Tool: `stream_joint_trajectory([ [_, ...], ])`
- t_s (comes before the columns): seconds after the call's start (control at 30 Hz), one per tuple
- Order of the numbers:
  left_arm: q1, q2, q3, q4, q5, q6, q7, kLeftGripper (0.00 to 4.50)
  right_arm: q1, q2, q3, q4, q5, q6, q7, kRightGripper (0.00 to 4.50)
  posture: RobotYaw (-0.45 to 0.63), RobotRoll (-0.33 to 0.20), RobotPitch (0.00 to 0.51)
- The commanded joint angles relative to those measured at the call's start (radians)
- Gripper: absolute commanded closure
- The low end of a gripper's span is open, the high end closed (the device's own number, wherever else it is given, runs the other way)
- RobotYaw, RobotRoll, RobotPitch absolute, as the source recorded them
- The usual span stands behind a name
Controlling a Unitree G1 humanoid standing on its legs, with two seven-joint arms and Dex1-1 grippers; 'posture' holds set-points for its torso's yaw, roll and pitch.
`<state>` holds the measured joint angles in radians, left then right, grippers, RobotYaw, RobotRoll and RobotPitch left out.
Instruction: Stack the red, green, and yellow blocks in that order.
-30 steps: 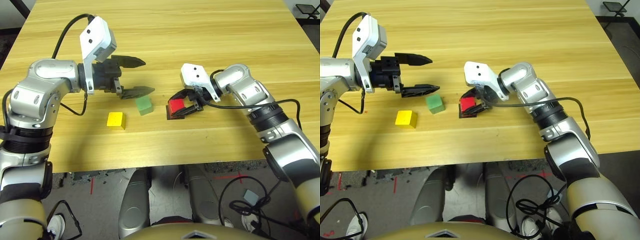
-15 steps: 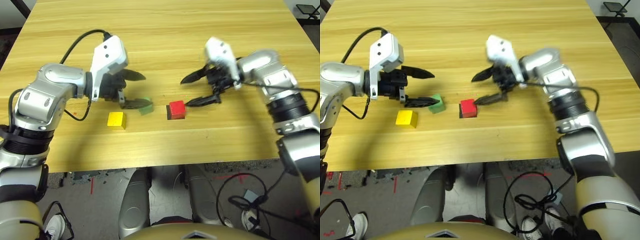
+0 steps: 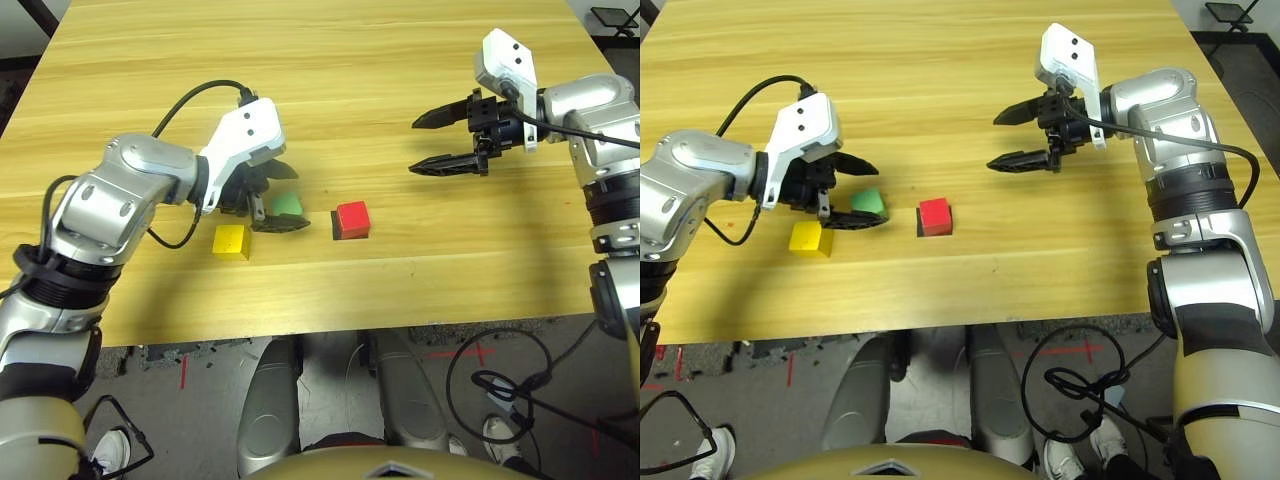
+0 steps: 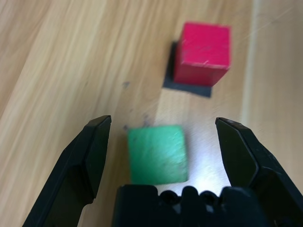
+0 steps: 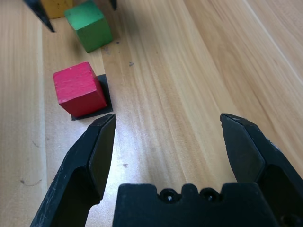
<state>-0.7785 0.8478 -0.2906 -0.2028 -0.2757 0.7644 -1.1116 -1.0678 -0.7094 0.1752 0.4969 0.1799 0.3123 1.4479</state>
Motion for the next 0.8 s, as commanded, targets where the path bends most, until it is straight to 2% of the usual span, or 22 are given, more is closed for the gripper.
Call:
stream_joint_trajectory([
  [0.03,0.024,-0.002,-0.022,0.002,0.026,0.005,0.009,0.0,0.017,-0.001,-0.019,-0.038,0.011,0.019,-0.009,0.06,0.18,-0.018,0.288],
  [0.3,0.069,0.002,-0.038,-0.036,0.047,0.038,0.024,0.0,0.007,0.004,-0.024,-0.033,0.013,0.023,-0.021,0.06,0.18,-0.015,0.296],
  [0.43,0.087,-0.017,-0.041,-0.069,0.039,0.102,0.059,0.0,0.005,0.01,-0.024,-0.028,0.013,0.02,-0.025,0.06,0.18,-0.015,0.299],
  [0.47,0.091,-0.028,-0.034,-0.073,0.037,0.116,0.077,0.28,0.006,0.012,-0.025,-0.03,0.013,0.022,-0.026,0.0,0.18,-0.016,0.3],
  [0.53,0.092,-0.046,-0.021,-0.076,0.035,0.139,0.103,0.54,0.008,0.014,-0.026,-0.033,0.014,0.025,-0.028,0.0,0.18,-0.015,0.299],
  [0.67,0.06,-0.076,-0.001,-0.066,0.031,0.158,0.136,2.1,0.014,0.015,-0.028,-0.036,0.015,0.03,-0.033,0.0,0.18,-0.015,0.298],
  [0.7,0.041,-0.078,0.008,-0.065,0.023,0.17,0.136,2.35,0.015,0.015,-0.029,-0.037,0.015,0.03,-0.034,0.0,0.18,-0.015,0.298],
  [0.8,-0.026,-0.043,0.008,-0.065,0.013,0.196,0.104,2.4,0.021,0.014,-0.033,-0.037,0.016,0.034,-0.039,0.0,0.19,-0.012,0.294],
])
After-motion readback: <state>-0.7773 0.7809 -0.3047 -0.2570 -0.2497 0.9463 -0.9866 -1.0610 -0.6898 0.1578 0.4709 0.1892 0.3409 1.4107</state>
